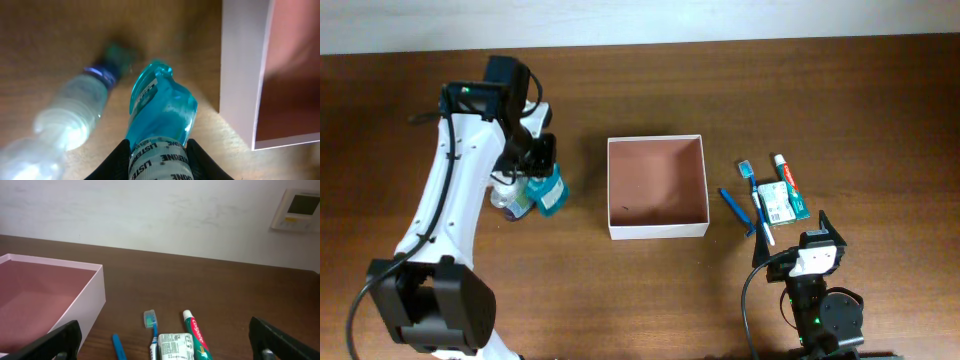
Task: Pack container
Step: 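Lift the mouthwash bottle and carry it over the pink box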
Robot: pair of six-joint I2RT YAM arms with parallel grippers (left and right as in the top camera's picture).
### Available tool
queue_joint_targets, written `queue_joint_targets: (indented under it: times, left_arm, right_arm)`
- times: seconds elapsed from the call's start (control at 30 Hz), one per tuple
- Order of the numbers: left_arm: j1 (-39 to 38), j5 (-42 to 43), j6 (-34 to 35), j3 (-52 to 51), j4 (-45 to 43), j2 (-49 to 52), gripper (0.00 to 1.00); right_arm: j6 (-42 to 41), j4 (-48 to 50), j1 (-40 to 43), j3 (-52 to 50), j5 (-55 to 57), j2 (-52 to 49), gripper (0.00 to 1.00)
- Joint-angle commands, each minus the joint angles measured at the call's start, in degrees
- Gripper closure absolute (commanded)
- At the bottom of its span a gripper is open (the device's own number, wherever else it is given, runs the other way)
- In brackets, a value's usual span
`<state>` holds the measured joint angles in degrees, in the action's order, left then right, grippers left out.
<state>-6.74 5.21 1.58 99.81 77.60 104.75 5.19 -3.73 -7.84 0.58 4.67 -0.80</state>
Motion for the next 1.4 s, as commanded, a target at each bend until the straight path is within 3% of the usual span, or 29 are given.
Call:
queue_joint_targets:
  times: [0.0,0.4,0.67,0.97,1.37]
  left_arm:
    - [-0.81,-0.33,0.85,4.02,0.5,-2.32,0.88]
    - [-4.42,-0.55,6.8,13.11,1.95,-2.89,0.88]
    - [-6.8,-0.52,6.69,22.73,3.91,-2.89,0.88]
    - [-14.53,-0.11,-6.23,24.76,-1.31,-2.86,0.87]
    - [-20.02,-0.09,-12.96,24.74,-4.11,-2.14,0.87]
  right_arm:
    - [0.39,-0.44,0.52,-0.26,0.5,0.48,0.01]
    - [0.39,-0.44,0.5,-0.26,0.5,0.48,0.02]
    - [0.39,-0.44,0.5,-0.26,0.5,0.48,0.02]
    - [0.39,-0.44,0.52,-0.26,0.5,0.48,0.02]
    - [0.39,-0.44,0.5,-0.26,0.5,0.48,0.02]
